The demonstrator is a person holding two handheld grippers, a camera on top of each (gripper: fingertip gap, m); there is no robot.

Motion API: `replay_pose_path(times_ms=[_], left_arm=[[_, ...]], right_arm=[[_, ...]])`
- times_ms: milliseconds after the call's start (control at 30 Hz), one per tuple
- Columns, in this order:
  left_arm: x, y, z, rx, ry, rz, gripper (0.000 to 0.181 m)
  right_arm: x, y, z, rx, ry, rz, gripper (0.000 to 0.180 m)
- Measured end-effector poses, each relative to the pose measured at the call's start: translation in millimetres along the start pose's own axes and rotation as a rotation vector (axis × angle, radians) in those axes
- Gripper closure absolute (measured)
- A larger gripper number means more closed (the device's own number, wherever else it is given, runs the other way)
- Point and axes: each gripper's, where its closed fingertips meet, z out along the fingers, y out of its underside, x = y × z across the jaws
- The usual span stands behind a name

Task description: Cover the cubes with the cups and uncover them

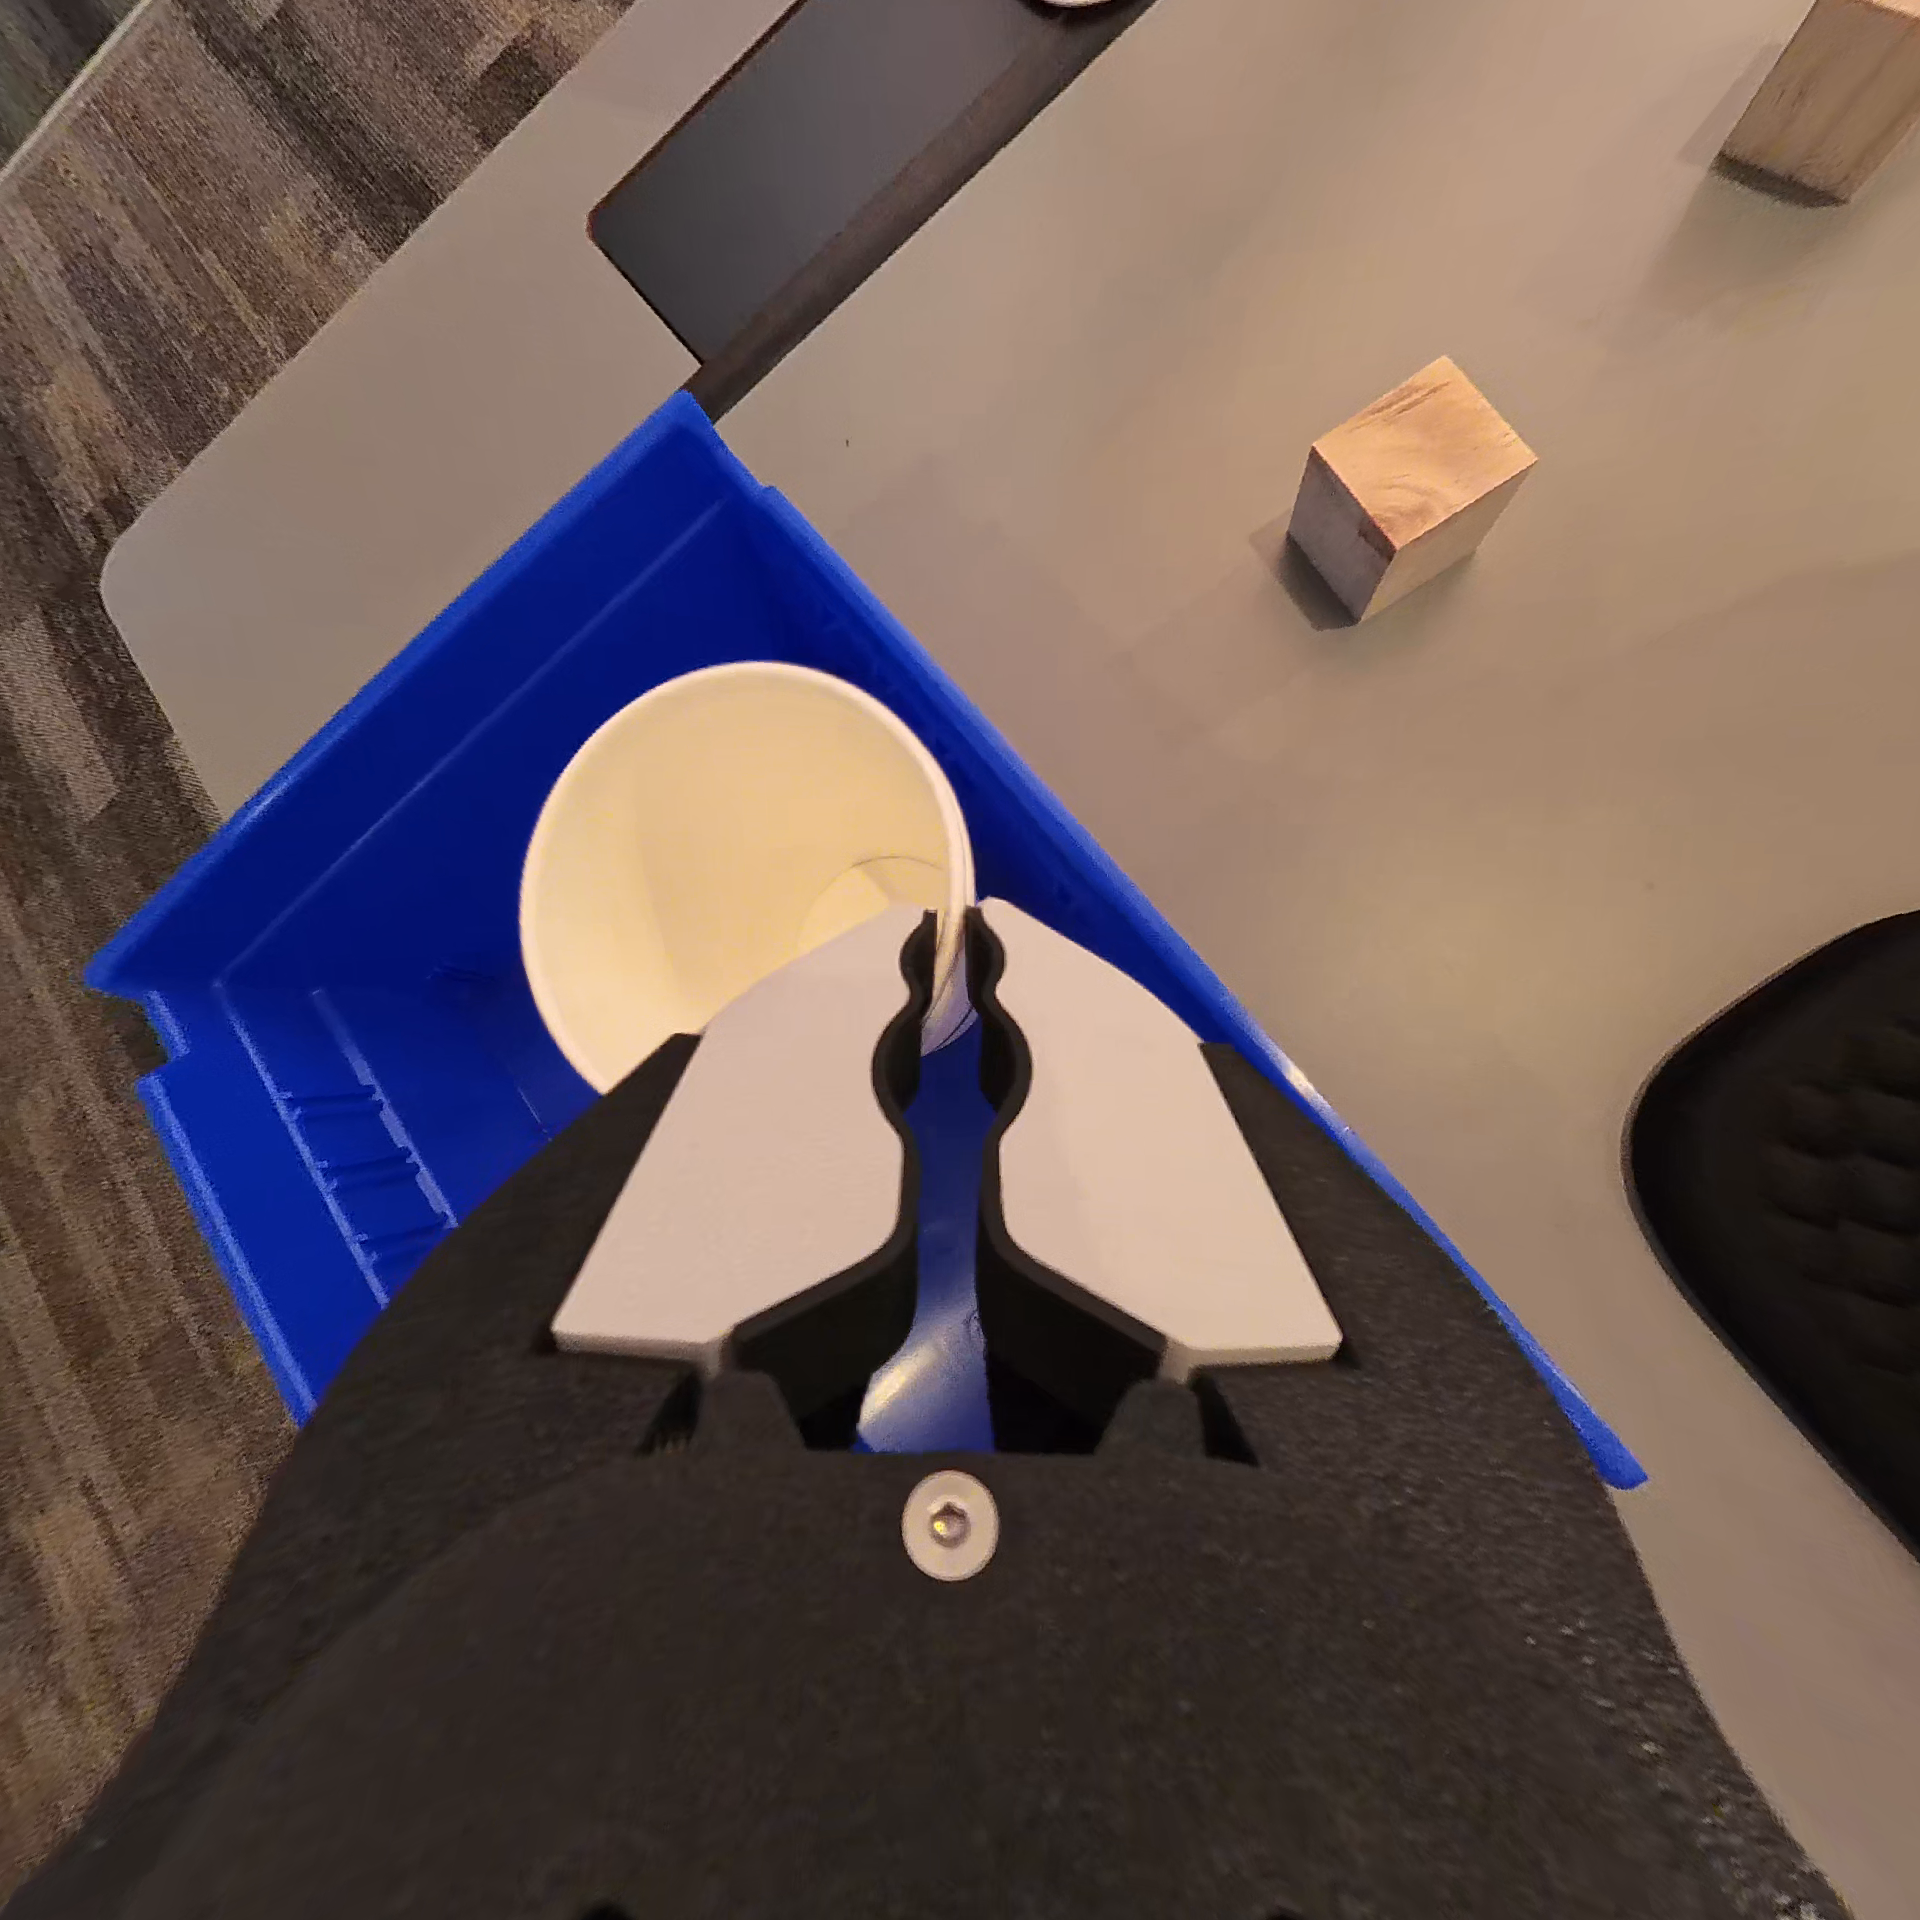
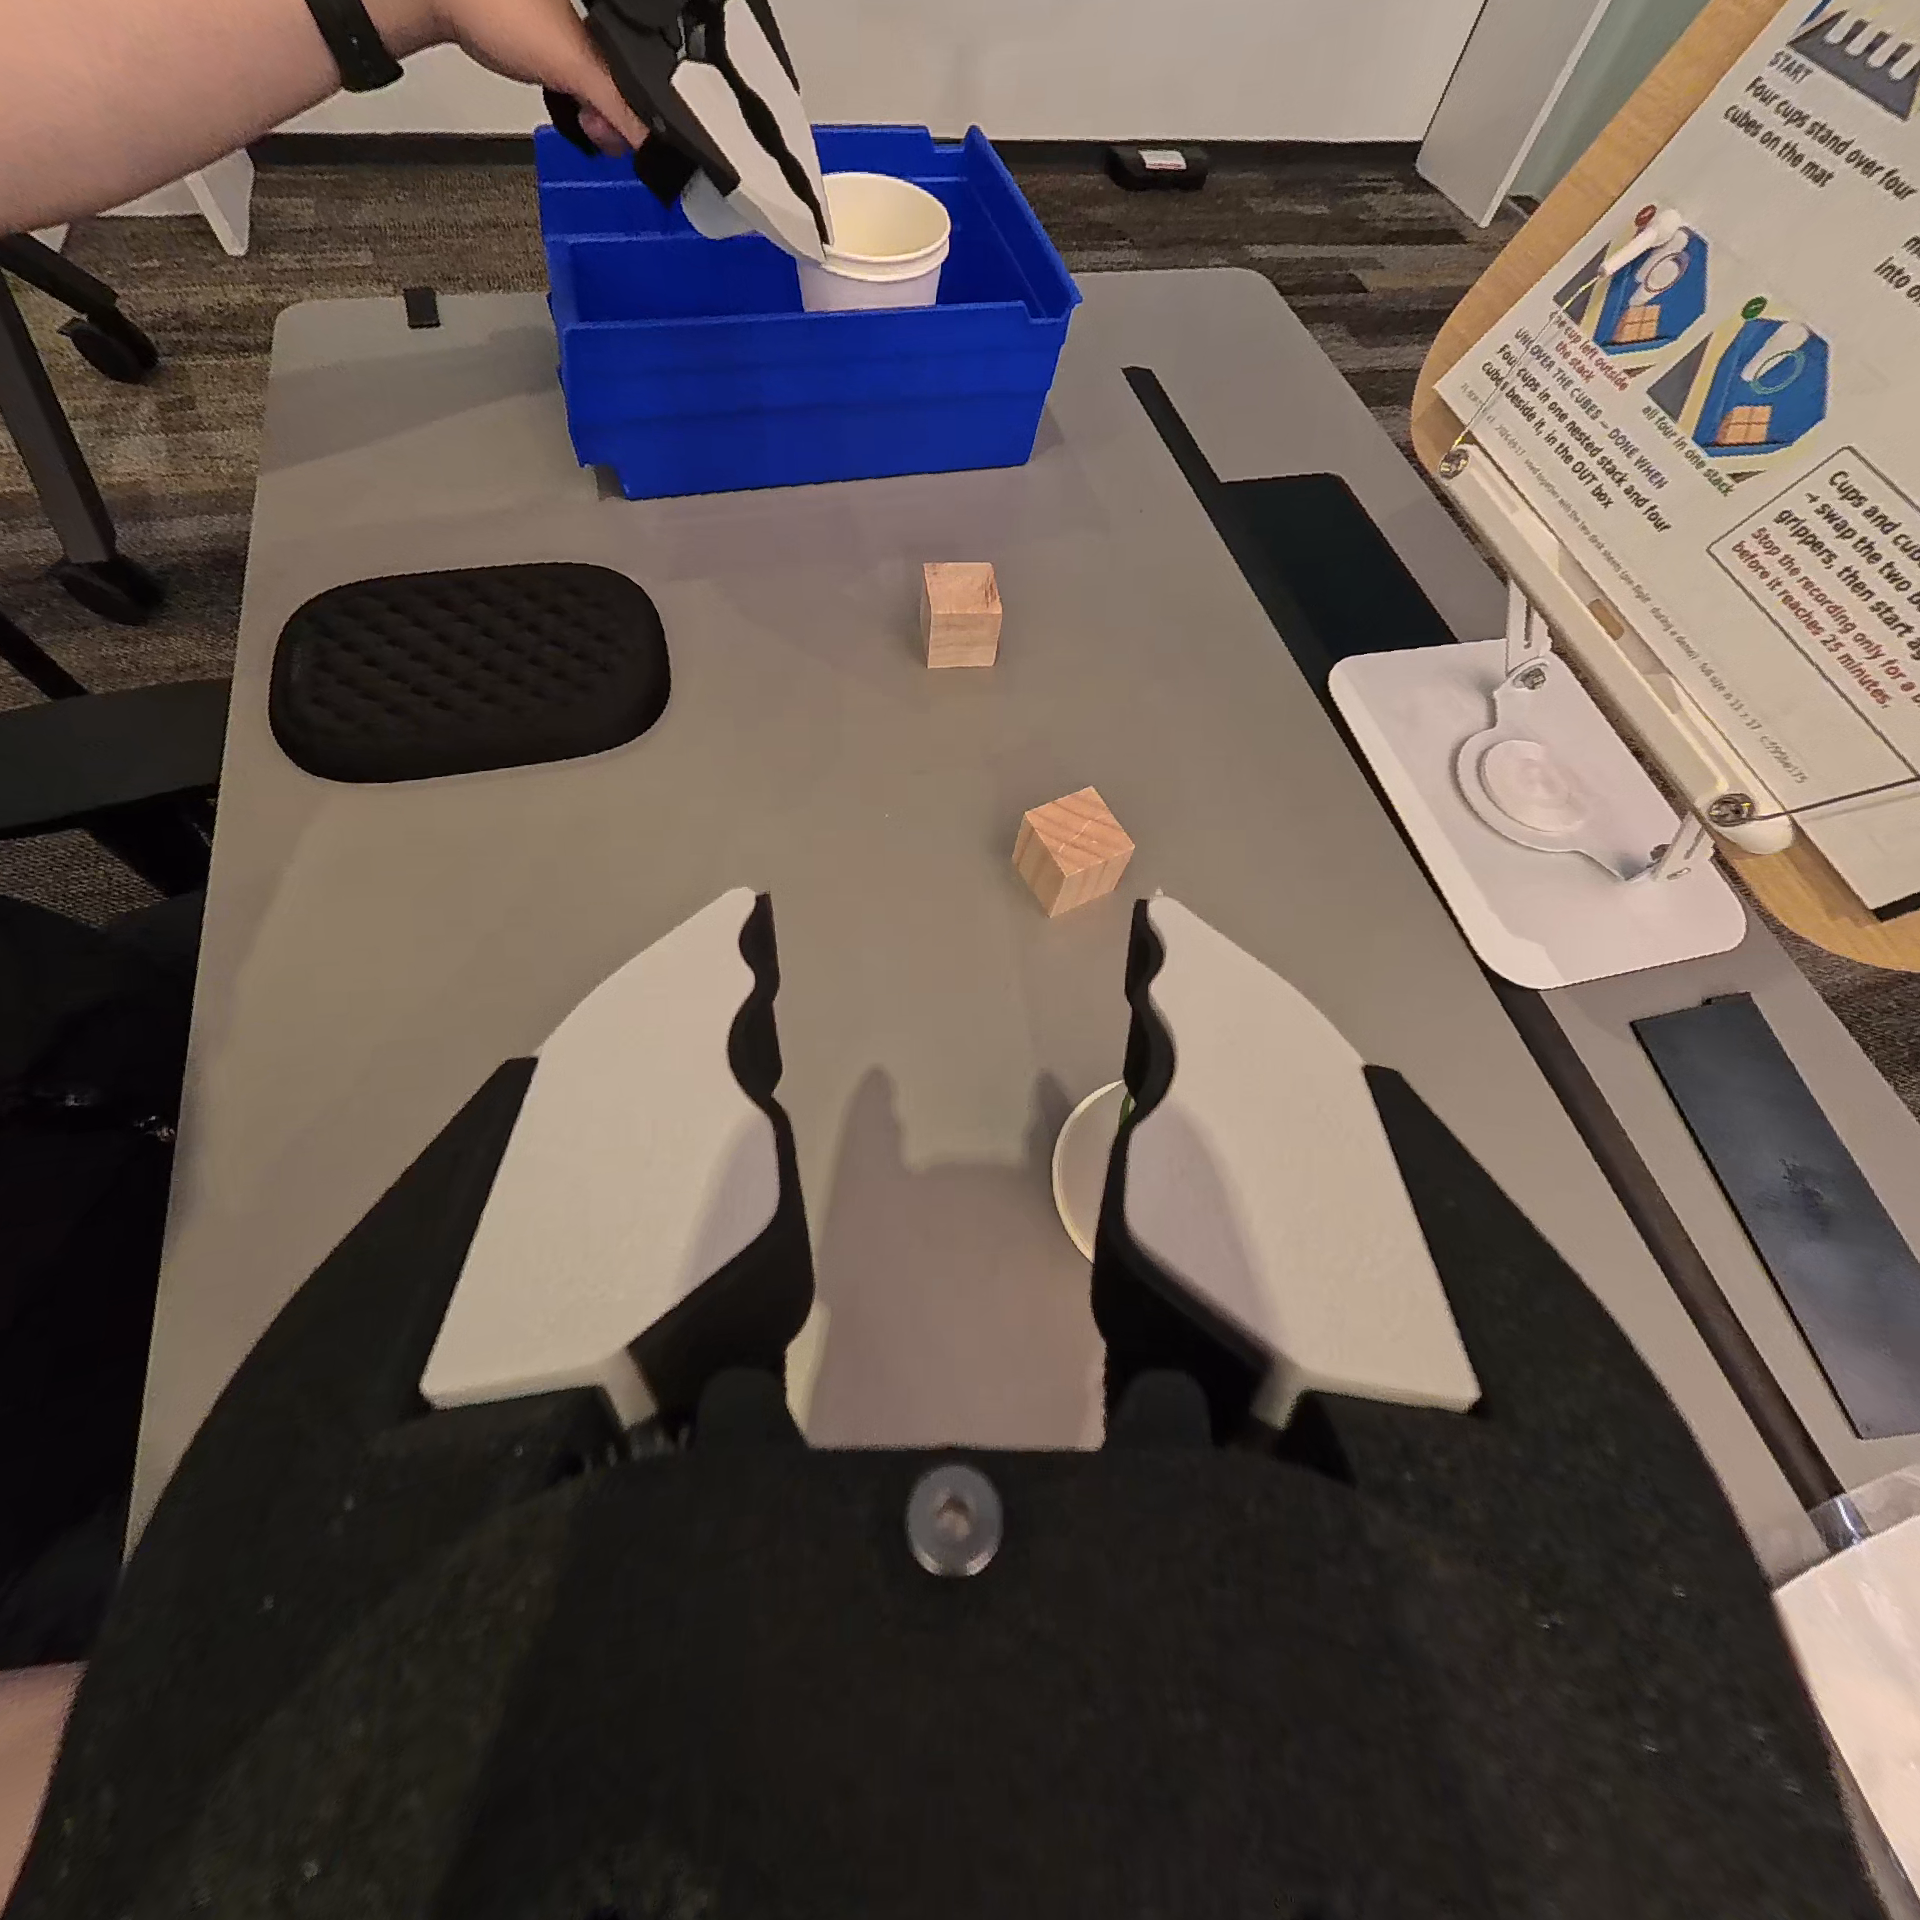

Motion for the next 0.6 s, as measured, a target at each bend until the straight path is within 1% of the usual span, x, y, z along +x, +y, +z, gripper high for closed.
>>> replay_pose_path(times_ms=[233, 600], left_arm=[[-1.8, -2.9, -2.8, 0.026, -0.008, 0.001, 0.177], [-11.8, -15.0, -22.4, 0.072, -0.035, -0.022, 0.177]], right_arm=[[-1.0, 1.9, 3.2, -0.014, -0.007, -0.003, 0.116], [0.2, 8.5, 5.7, -0.039, -0.013, -0.001, 0.116]])
